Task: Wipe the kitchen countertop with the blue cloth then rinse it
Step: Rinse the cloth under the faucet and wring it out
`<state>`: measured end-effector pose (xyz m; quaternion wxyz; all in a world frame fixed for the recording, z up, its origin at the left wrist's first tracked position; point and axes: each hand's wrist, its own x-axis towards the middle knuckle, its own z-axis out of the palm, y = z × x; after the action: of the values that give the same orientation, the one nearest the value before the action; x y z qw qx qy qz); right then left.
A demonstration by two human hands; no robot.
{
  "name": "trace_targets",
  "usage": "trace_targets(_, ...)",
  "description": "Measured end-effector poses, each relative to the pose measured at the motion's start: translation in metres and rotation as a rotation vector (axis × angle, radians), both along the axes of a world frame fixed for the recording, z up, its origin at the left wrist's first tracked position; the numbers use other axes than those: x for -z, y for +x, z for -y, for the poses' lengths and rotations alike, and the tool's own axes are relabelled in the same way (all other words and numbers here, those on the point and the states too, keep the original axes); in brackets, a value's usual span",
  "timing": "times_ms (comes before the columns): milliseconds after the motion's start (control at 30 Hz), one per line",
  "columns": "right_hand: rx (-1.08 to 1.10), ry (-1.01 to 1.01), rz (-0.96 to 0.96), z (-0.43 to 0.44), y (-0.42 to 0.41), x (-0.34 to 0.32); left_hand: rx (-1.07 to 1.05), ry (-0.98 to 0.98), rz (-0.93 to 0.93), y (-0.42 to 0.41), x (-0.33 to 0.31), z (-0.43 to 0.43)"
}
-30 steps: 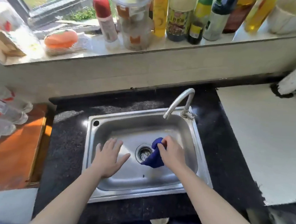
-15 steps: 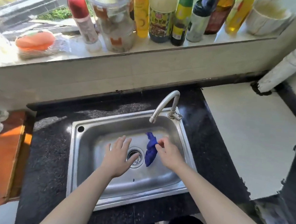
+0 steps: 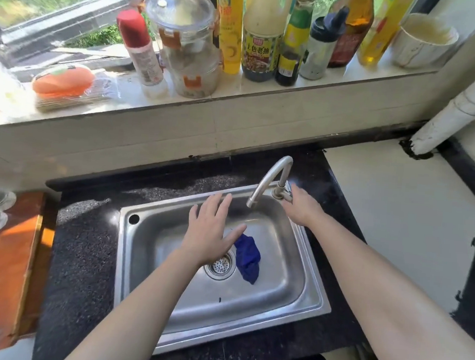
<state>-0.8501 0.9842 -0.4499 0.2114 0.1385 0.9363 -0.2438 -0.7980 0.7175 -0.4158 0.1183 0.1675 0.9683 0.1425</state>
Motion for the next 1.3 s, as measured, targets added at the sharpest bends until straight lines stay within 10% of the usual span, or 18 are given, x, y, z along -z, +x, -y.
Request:
trace_targets(767,-0.324,0.07,-0.095,0.001,0.039,0.045,0.043,-0.009,-0.032,-0.008,-0.008,-0.022)
trace_targets(1100,-0.508,0.384,-0.089,0.029,0.094,0.077,-0.046,-0.117,0.207,0.021,0.074,0.01)
trace_targets(1300,-0.626,0.197,0.125,0.058,0.103,0.133,-0.181,-0.089,0.364,0.06,0.146,0.022)
